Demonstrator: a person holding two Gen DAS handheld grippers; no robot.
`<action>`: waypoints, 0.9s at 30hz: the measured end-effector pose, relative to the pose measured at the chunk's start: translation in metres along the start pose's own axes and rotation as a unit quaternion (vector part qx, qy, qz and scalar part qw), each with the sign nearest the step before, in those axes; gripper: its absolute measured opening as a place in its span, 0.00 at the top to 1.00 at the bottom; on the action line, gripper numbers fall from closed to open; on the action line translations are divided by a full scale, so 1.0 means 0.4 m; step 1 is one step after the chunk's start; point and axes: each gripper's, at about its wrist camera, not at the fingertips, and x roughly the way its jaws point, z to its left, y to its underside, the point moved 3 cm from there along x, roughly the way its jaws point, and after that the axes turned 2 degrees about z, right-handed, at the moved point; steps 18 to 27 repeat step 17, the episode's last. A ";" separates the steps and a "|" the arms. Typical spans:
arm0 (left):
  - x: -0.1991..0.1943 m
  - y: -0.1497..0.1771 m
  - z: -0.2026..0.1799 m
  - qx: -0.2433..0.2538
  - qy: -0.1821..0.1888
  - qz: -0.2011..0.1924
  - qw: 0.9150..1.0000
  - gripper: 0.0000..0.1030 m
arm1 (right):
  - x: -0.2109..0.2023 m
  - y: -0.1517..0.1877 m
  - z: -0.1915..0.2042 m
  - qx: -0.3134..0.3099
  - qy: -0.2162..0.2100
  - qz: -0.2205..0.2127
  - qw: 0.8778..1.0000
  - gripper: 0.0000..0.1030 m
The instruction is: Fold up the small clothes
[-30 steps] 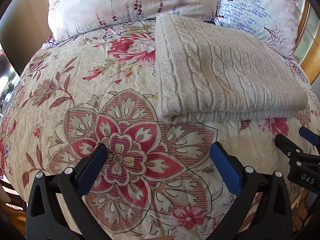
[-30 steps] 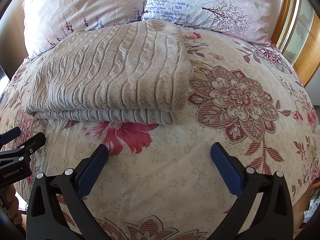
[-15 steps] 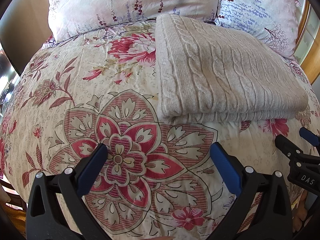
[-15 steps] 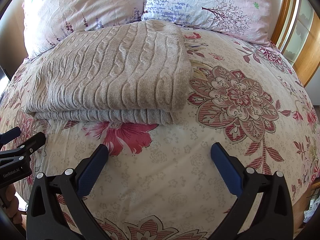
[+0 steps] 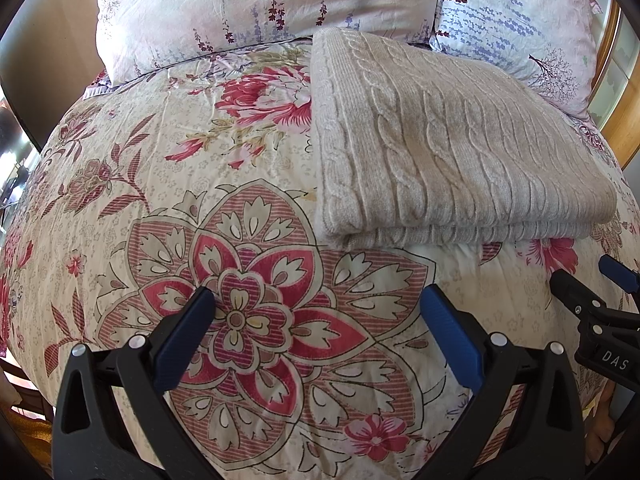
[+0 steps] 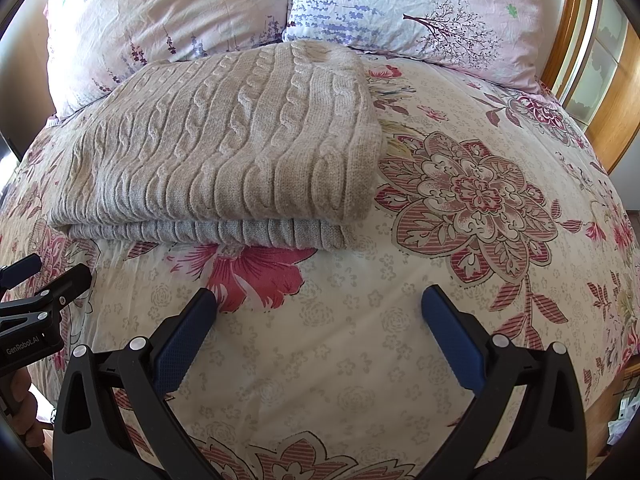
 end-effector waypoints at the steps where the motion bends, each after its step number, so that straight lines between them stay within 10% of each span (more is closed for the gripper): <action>1: 0.000 0.001 0.000 0.000 0.000 0.000 1.000 0.02 | 0.000 0.000 0.000 0.000 0.000 0.000 1.000 0.01; 27: 0.001 -0.003 -0.002 -0.001 0.000 0.000 1.000 0.02 | 0.001 0.000 0.000 0.000 0.000 0.000 1.000 0.01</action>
